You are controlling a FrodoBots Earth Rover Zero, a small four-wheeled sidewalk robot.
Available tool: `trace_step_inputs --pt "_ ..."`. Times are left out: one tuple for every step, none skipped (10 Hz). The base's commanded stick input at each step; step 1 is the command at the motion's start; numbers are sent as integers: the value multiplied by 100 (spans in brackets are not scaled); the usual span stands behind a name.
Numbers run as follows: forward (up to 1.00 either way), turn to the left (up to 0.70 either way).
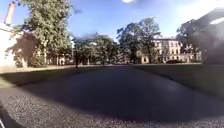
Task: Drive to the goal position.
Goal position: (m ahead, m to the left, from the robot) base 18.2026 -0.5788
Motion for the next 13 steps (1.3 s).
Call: trace_step_inputs --pt "50 0" --pt "50 0" --pt "50 0" --pt "50 0" --pt "50 0" --pt "50 0" --pt "50 0" --pt "50 0" --pt "50 0" --pt "50 0" --pt "50 0" --pt "50 0" --pt "50 0"
